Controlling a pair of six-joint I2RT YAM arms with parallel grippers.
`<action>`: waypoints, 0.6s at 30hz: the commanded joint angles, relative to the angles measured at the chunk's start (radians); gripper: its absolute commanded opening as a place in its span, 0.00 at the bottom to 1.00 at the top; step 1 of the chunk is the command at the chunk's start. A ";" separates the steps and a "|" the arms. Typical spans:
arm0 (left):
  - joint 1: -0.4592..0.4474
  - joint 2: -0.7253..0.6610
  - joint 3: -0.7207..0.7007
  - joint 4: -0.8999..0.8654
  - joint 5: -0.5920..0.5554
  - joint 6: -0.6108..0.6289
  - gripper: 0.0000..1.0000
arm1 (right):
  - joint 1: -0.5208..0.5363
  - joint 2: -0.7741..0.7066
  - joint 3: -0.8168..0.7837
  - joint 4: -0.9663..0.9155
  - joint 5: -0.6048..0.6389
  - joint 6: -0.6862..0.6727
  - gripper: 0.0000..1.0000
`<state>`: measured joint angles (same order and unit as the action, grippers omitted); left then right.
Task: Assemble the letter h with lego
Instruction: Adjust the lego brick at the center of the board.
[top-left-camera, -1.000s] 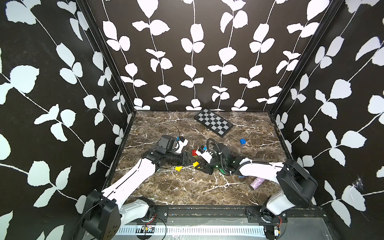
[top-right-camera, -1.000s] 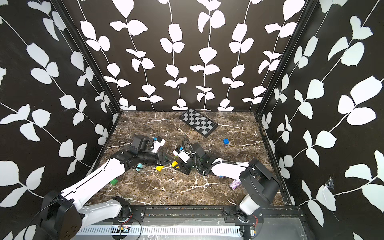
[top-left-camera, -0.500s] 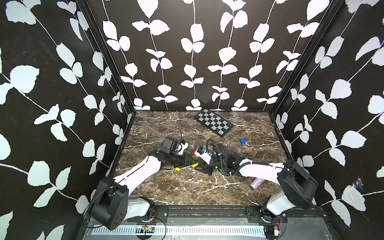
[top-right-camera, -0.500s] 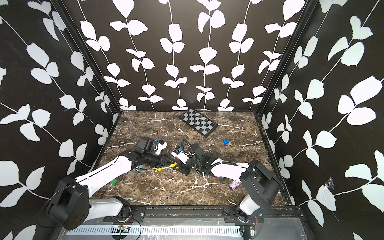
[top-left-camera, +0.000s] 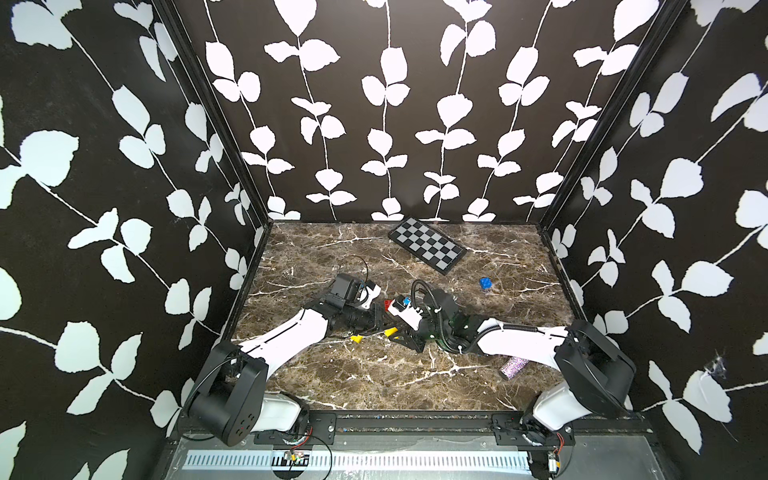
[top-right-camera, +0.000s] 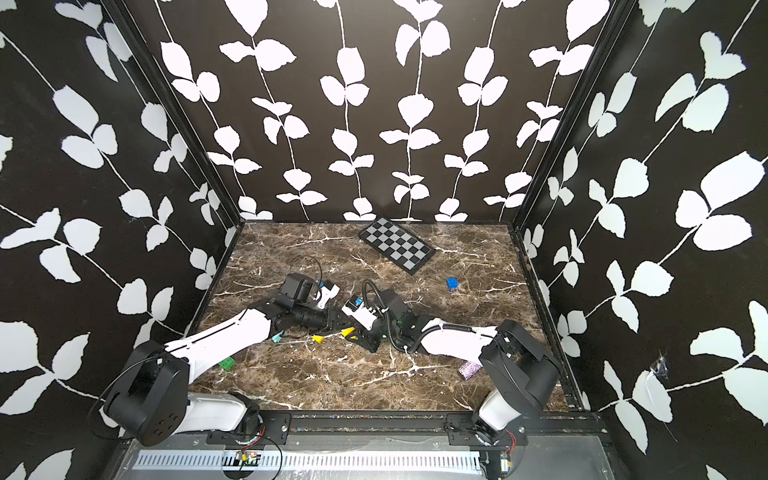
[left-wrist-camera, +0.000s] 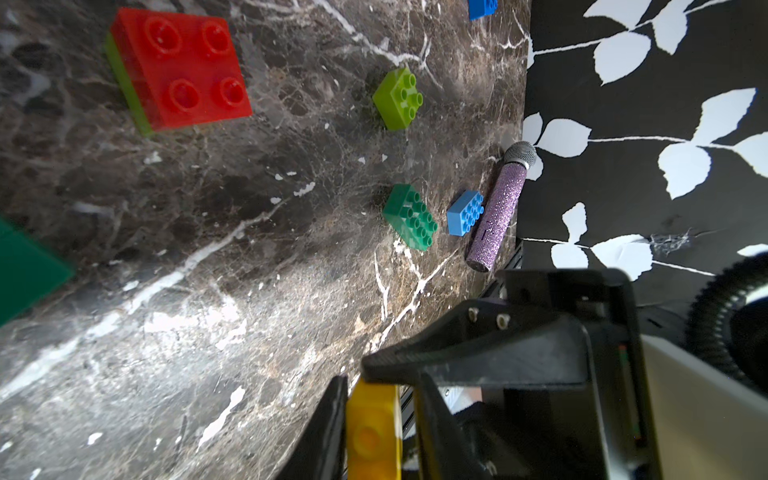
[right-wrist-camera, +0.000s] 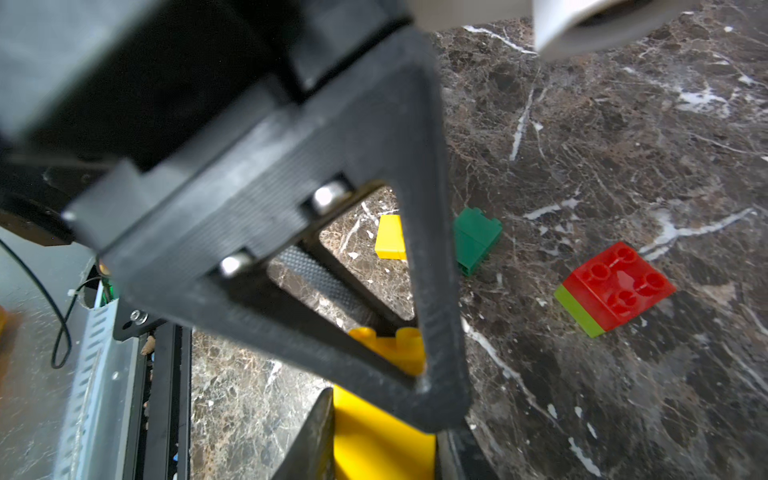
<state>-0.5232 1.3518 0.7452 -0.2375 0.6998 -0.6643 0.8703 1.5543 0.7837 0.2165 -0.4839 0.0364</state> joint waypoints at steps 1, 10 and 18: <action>-0.006 -0.021 0.000 -0.047 0.014 0.042 0.30 | 0.001 -0.033 0.018 -0.014 0.025 -0.014 0.00; -0.005 -0.047 -0.017 -0.124 0.024 0.086 0.20 | 0.006 -0.025 0.032 -0.025 -0.001 -0.020 0.00; -0.005 -0.044 -0.025 -0.001 0.035 -0.007 0.00 | 0.018 -0.042 0.020 -0.021 0.068 0.012 0.18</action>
<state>-0.5251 1.3277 0.7300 -0.2874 0.7143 -0.6456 0.8837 1.5452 0.7895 0.1658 -0.4549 0.0353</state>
